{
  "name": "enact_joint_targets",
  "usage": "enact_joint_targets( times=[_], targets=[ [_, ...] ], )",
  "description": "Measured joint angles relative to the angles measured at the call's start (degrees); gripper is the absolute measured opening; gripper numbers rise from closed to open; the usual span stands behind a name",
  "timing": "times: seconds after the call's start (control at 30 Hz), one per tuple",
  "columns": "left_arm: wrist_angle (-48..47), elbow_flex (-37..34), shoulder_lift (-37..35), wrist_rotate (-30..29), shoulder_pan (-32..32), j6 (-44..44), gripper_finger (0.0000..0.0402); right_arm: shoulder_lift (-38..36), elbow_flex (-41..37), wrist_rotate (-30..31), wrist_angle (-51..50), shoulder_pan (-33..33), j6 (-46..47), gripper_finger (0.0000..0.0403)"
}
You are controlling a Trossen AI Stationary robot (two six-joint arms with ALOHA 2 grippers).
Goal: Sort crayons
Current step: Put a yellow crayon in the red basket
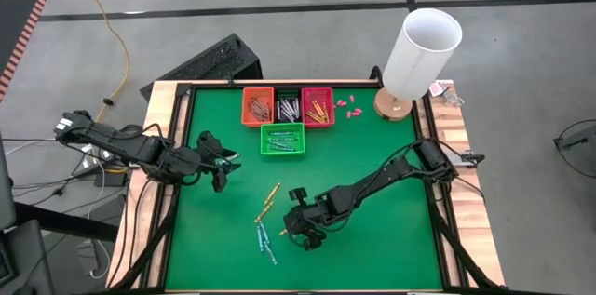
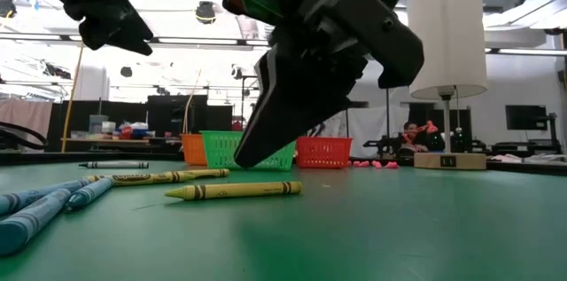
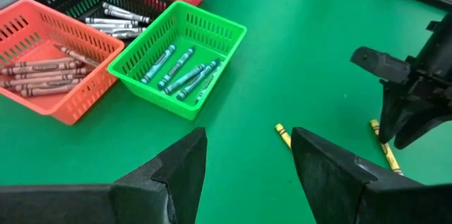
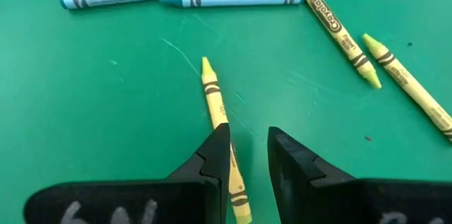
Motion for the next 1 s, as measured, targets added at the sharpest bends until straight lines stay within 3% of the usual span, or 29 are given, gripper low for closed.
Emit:
enact_joint_targets(
  times=[1.0],
  targets=[
    [-0.1, 0.0, 0.0, -0.7, 0.0, -0.2, 0.0197, 0.0, 0.0, 0.2, 0.5, -0.8, 0.0, 0.0091]
  ],
)
